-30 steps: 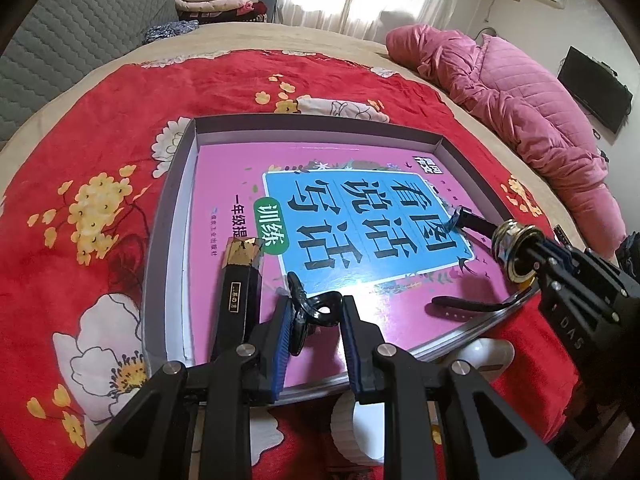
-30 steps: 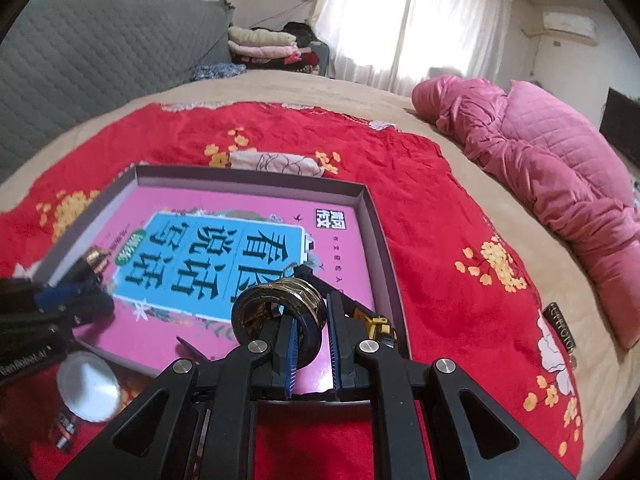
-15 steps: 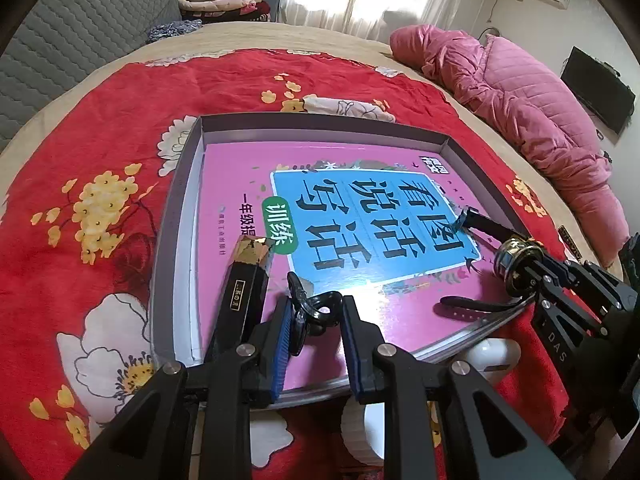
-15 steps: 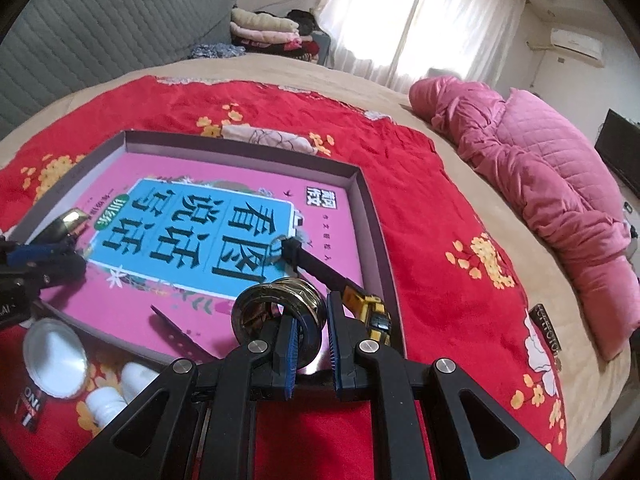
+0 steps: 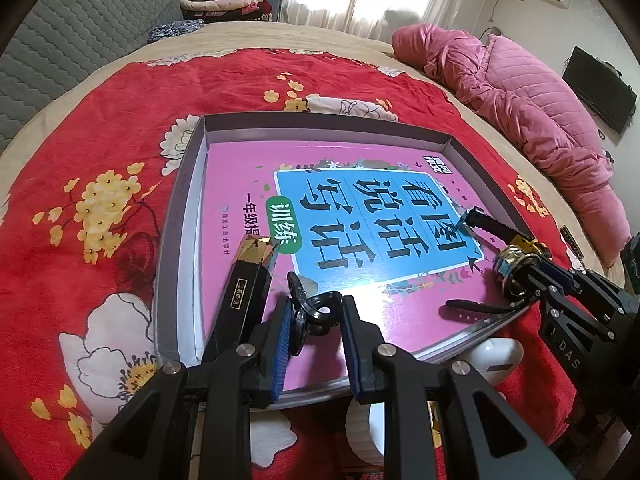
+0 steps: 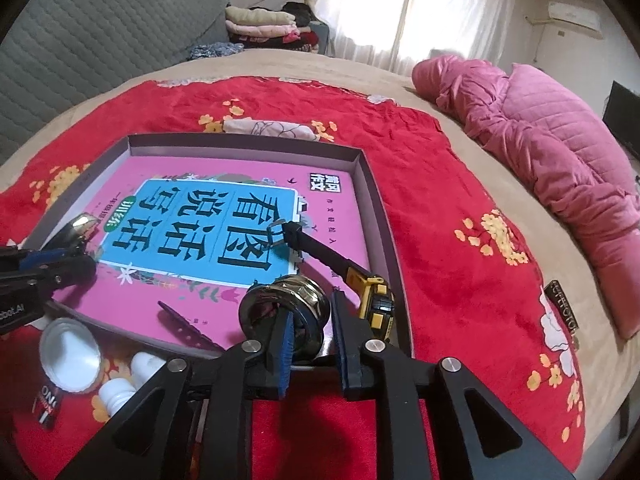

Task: Organize rigid objects
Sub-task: 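Lower the charm into the box with the left tool while the right tool releases the fitting, then withdraw both open tools from the box toward the red can and white case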

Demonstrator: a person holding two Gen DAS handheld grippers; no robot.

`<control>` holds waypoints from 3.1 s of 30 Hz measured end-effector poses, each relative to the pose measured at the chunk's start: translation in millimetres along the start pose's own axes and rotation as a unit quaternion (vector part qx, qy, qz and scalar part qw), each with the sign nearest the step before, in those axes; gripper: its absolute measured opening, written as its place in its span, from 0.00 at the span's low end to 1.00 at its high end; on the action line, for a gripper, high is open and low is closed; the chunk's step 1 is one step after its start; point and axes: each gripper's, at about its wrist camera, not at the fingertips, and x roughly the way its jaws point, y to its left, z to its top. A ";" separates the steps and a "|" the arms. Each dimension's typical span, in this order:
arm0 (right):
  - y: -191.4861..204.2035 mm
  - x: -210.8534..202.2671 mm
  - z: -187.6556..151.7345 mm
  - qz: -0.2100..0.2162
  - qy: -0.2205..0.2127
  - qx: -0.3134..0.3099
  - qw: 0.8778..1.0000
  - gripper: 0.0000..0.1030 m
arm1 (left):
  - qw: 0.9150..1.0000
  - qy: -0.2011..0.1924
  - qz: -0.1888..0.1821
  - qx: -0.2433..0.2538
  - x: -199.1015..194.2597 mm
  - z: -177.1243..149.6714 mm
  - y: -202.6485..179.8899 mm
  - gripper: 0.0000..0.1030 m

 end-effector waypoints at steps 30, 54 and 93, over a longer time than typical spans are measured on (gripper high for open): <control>4.8 -23.4 -9.3 0.007 -0.011 -0.006 1.000 0.37 | 1.000 0.000 0.001 0.000 0.6 -0.8 -0.1 0.24; -10.1 -48.0 -14.7 0.009 -0.031 0.008 0.999 0.43 | 1.000 -0.005 0.010 0.013 -11.5 -8.4 -1.8 0.26; -26.9 -79.9 -19.7 0.042 -0.058 0.043 0.997 0.53 | 0.999 -0.026 0.041 0.022 -56.5 -23.8 -8.4 0.34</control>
